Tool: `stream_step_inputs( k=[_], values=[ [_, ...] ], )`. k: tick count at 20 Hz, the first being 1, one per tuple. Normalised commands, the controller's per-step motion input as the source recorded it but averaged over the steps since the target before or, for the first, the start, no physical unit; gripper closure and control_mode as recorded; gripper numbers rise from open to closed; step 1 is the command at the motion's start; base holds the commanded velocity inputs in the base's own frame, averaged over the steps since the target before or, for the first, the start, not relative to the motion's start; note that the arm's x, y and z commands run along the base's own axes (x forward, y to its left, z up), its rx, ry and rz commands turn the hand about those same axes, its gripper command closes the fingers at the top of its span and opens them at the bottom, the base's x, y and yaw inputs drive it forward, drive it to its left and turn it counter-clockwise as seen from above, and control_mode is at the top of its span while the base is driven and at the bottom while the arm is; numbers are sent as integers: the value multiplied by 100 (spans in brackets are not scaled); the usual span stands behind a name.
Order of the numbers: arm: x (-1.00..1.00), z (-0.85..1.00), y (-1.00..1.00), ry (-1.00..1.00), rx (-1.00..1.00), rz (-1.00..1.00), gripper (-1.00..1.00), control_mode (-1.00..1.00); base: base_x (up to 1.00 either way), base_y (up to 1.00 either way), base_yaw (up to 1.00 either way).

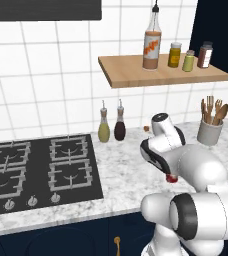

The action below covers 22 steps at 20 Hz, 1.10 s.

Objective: Put the shaker and condiment bottle from the counter next to their counterparts in the cabinet.

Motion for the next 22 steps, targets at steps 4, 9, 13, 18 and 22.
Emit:
stream_step_inputs(
  k=[4, 9, 13, 18, 22],
  values=[
    [-20, 15, 0, 0, 8, -6, 100, -100, 0, 0, 0],
    [-59, 13, 0, -2, 10, -5, 100, -100, 0, 0, 0],
    [-71, 7, 14, -17, 1, -1, 100, -100, 0, 0, 0],
    [-54, 25, 29, -51, -11, 0, 100, -100, 0, 0, 0],
    [-38, 23, 14, -45, -7, 1, 100, -100, 0, 0, 0]
  ],
)
